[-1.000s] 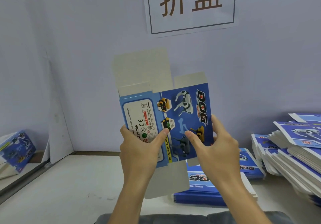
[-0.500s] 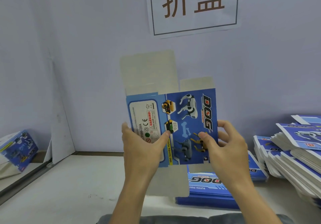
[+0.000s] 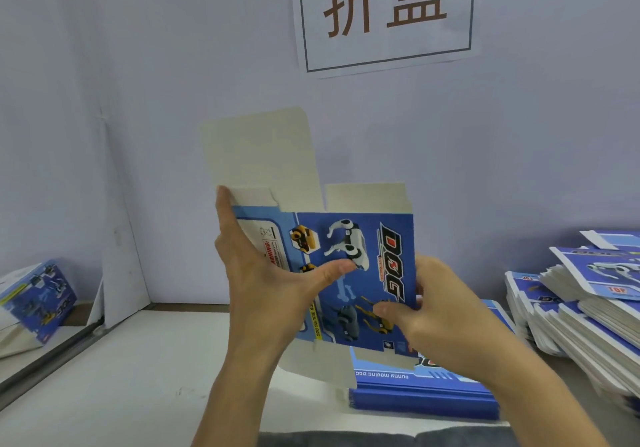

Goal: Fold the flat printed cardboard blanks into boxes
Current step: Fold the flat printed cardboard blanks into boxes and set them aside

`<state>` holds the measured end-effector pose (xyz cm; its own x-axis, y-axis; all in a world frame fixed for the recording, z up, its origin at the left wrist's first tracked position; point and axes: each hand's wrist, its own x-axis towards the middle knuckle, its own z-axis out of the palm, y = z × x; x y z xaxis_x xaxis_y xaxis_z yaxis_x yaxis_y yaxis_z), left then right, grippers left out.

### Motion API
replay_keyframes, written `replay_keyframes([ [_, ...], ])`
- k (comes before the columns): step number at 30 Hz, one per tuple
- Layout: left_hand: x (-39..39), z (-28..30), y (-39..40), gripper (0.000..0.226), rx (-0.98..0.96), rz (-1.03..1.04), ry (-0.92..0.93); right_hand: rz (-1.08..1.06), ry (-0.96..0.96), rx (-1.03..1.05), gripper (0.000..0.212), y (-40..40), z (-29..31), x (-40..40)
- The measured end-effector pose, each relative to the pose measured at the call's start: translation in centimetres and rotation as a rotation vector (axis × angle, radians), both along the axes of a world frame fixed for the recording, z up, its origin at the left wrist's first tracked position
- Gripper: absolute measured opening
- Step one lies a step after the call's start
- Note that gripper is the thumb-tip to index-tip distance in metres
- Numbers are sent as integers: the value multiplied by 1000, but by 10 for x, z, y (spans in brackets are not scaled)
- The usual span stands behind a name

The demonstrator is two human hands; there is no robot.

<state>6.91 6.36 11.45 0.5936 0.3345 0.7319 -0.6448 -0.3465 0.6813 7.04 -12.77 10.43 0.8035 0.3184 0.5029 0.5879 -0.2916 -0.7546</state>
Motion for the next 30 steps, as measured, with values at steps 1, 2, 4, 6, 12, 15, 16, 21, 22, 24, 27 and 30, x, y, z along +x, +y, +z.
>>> replay_keyframes([
  [1,0,0,-1,152,-15,0,13,1,-14,37,38,3,2,-2],
  [2,-1,-1,-2,150,-33,11,29,-3,-43,105,43,6,3,-4],
  [4,-2,-3,-6,143,-72,71,61,-40,-125,249,54,10,6,-6],
  [6,-2,-4,-8,131,-96,115,67,-59,-161,318,58,13,9,-7],
  [12,-5,1,-6,108,-78,52,8,-30,-43,334,27,2,10,-7],
  [15,-6,5,-8,114,108,59,-78,66,-1,260,19,0,8,-7],
  [16,-7,6,-7,111,150,66,-77,86,5,228,20,1,8,-8],
  [21,-12,10,-4,78,159,113,11,92,13,171,18,0,6,-6],
  [22,-13,10,-4,72,149,103,0,92,11,175,19,1,7,-7],
  [24,-14,12,-3,69,148,79,8,106,3,196,19,2,9,-10],
  [27,-16,15,-1,80,168,18,69,130,19,226,27,4,11,-15],
  [30,-21,19,-1,94,210,-50,93,154,16,265,75,-1,6,-12],
])
